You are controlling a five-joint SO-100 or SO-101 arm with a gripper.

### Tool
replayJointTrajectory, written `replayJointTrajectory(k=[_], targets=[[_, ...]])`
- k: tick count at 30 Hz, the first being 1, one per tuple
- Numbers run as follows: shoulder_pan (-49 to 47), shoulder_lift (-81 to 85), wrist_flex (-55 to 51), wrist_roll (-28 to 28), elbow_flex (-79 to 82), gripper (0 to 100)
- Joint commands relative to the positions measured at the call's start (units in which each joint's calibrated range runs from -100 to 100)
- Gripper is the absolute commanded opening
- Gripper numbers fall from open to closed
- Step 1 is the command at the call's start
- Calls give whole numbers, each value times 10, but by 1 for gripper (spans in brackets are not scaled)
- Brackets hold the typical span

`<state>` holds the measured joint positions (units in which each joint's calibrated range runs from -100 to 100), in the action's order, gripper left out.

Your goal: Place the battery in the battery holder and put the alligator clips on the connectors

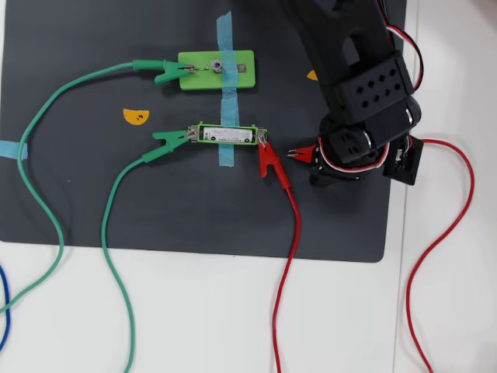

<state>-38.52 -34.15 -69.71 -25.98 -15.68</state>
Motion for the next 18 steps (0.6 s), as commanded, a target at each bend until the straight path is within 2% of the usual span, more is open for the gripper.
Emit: replayJointTrajectory(k=[1,12,14,18], targets=[[8,-13,-4,2,-26,20],[6,-15,-4,3,-25,18],[5,-15,-4,3,-24,9],[6,-15,-4,3,-23,1]])
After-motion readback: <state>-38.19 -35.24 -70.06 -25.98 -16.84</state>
